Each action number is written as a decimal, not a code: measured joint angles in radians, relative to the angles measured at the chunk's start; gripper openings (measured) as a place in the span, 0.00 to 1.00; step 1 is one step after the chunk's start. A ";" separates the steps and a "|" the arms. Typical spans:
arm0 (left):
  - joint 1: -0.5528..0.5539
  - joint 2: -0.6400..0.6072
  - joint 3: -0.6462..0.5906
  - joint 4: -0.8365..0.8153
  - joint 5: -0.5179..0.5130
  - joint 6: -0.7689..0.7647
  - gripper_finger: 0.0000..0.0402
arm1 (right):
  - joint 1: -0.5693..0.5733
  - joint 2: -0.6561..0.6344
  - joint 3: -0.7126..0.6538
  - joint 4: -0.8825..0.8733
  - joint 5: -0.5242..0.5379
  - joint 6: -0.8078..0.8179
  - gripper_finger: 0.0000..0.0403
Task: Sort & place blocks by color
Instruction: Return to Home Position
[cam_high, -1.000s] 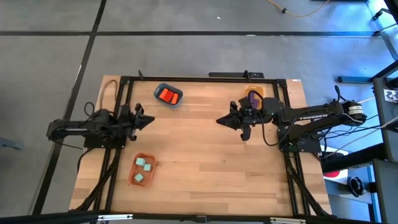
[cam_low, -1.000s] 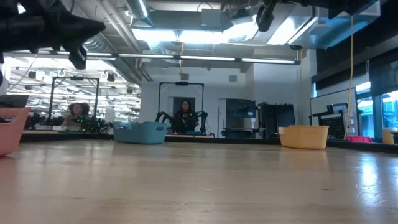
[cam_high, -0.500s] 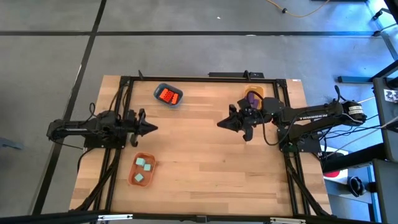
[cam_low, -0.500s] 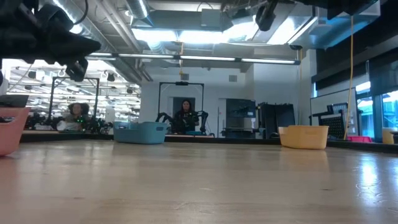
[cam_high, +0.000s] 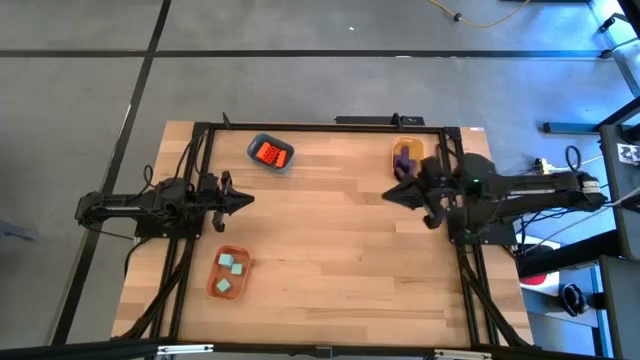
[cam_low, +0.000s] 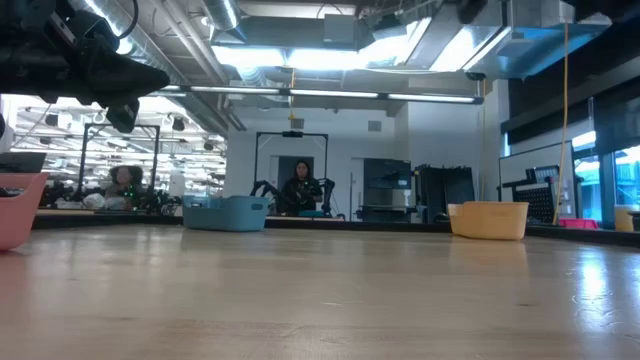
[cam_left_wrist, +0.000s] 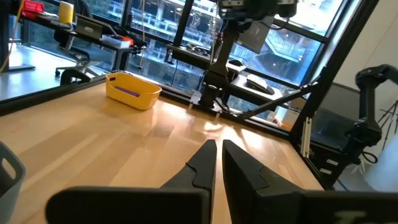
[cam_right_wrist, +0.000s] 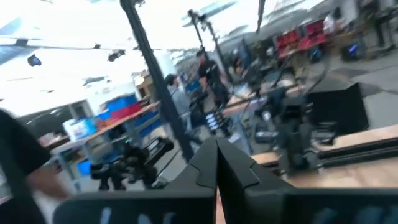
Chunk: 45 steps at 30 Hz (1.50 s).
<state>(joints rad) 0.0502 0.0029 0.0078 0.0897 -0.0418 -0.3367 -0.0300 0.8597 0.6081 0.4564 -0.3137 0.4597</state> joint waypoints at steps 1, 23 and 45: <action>0.000 0.000 0.000 0.000 0.000 0.000 0.05 | -0.009 -0.034 -0.022 0.002 0.005 -0.023 0.00; 0.000 0.000 0.000 0.000 0.002 0.000 0.04 | -0.021 -0.568 -0.519 -0.023 0.120 0.065 0.00; 0.000 0.001 0.000 0.000 0.002 0.000 0.05 | 0.065 -0.718 -0.598 -0.441 0.294 -0.225 0.01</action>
<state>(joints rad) 0.0502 0.0036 0.0074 0.0898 -0.0399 -0.3367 0.0349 0.1413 0.0101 0.0151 -0.0201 0.2350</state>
